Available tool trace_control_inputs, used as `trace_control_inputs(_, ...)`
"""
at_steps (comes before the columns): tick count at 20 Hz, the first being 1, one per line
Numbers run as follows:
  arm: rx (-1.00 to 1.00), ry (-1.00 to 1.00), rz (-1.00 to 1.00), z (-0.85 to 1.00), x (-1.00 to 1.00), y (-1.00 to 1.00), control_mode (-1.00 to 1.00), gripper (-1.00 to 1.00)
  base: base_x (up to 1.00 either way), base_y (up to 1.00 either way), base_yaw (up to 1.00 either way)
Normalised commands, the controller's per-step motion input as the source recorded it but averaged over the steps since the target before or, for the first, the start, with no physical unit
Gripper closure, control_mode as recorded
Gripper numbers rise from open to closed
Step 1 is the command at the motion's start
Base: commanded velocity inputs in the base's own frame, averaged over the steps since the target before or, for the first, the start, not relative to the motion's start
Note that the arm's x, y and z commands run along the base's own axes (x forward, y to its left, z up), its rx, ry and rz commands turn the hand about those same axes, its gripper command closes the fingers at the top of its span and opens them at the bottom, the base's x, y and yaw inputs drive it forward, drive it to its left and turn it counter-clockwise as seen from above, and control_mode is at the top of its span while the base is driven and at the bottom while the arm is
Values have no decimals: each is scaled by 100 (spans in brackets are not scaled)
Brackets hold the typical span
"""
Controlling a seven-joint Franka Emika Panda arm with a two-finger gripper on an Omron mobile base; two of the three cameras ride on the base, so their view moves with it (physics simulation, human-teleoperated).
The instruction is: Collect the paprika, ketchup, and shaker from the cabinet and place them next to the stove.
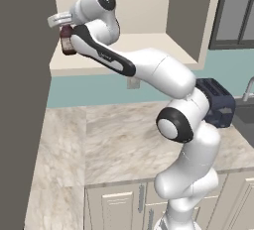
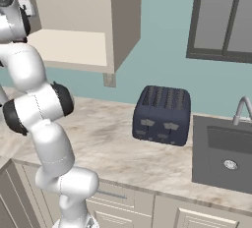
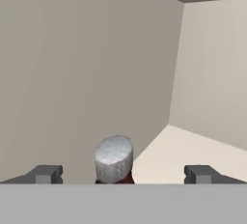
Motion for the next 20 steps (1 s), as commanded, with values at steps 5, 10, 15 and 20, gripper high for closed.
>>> trace_control_inputs(5, -2, 0, 0, 0, 11, 15, -100, -100, 0, 0, 0)
trace_control_inputs(10, -4, 1, 0, -5, 9, 16, -100, 100, 0, 0, 0)
trace_control_inputs(15, -3, 1, 0, -5, 8, 12, -100, 100, 0, 0, 0)
trace_control_inputs(20, 0, 0, 0, 0, 3, 5, -100, 100, 0, 0, 0)
